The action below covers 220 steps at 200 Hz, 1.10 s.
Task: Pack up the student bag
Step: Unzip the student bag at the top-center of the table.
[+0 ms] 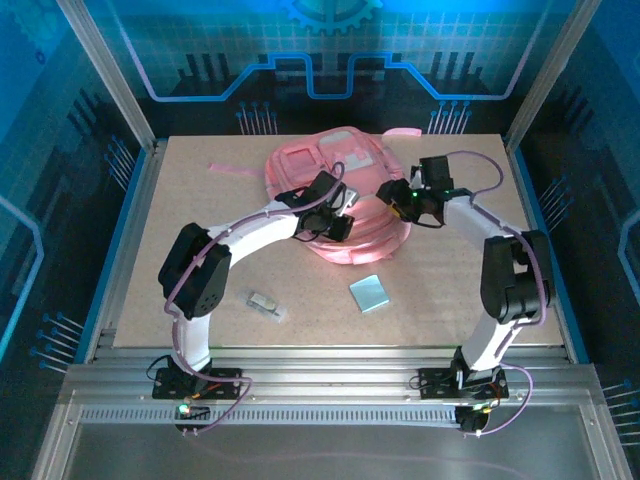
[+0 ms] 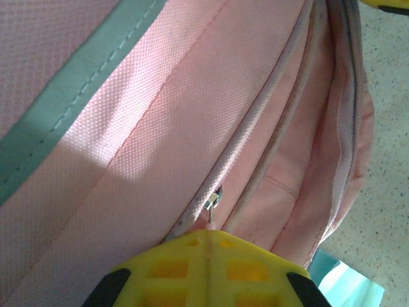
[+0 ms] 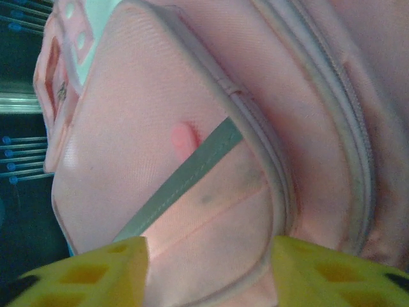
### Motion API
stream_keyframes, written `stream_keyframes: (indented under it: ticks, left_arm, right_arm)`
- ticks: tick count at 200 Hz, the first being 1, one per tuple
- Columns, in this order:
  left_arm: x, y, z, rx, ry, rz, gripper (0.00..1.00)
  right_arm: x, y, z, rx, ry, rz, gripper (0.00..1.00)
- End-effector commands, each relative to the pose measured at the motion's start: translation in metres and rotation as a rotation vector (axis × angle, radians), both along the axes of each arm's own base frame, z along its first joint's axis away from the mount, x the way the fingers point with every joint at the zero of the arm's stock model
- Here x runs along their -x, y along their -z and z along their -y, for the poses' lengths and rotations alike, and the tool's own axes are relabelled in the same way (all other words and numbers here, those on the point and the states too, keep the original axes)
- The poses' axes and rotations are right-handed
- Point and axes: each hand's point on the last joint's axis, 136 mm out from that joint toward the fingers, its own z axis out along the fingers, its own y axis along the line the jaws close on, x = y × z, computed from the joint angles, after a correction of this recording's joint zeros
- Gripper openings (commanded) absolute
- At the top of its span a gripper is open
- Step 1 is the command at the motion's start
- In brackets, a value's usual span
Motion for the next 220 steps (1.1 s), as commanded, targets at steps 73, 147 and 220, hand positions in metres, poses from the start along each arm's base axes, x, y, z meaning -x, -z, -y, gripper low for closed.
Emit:
stream_keyframes:
  ticks: [73, 147, 220]
  left_arm:
    - [0.005, 0.007, -0.007, -0.013, -0.028, -0.022, 0.00]
    - [0.008, 0.009, -0.011, -0.029, -0.035, -0.027, 0.00]
    - [0.003, 0.013, -0.017, -0.064, -0.059, -0.022, 0.43]
  right_arm:
    - [-0.002, 0.020, 0.012, 0.216, 0.037, -0.016, 0.65]
    - [-0.007, 0.016, 0.011, 0.250, 0.021, 0.034, 0.67]
    - [-0.025, 0.000, -0.038, -0.051, -0.088, 0.088, 0.07]
